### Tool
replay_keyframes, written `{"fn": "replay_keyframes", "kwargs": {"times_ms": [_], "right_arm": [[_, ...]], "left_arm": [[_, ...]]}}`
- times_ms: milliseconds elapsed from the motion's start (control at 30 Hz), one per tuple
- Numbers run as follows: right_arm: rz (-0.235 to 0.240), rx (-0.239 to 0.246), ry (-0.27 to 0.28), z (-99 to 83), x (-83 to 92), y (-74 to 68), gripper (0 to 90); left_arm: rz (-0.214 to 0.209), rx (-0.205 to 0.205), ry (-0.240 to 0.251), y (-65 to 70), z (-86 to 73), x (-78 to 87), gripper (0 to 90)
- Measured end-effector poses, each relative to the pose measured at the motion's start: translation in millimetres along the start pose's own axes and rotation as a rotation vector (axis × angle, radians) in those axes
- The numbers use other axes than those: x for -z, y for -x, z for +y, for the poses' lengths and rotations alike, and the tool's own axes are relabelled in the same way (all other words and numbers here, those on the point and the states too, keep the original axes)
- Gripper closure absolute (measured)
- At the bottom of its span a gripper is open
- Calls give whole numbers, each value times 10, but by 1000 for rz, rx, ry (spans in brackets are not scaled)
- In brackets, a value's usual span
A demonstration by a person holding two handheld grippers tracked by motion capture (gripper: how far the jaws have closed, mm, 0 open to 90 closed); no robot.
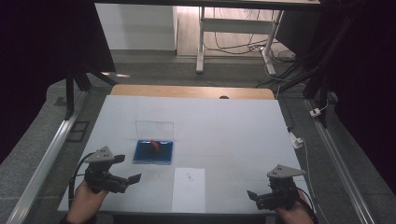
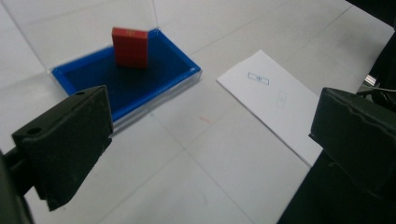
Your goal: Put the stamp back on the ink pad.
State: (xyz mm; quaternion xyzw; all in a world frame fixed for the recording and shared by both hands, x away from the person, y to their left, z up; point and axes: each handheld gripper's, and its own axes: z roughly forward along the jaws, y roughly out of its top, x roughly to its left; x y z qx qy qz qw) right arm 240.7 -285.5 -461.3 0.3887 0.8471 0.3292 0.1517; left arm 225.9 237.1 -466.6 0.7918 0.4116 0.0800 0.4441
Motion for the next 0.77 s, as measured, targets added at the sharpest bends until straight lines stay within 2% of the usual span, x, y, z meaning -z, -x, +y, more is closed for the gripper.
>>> {"fn": "replay_keyframes", "kwargs": {"times_ms": [333, 400, 500, 667, 767], "right_arm": [[-2, 0, -1, 1, -1, -3, 0], [-2, 1, -1, 2, -2, -3, 0], [-5, 2, -2, 2, -3, -7, 0], [-9, 2, -6, 3, -4, -12, 0], [-11, 5, -10, -2, -6, -10, 0]], "left_arm": [[73, 78, 25, -17, -334, 310, 0], [98, 87, 12, -25, -385, 348, 0], [149, 77, -35, -14, -449, 361, 0], [168, 105, -32, -20, -475, 394, 0], [157, 124, -19, -40, -472, 398, 0]]}}
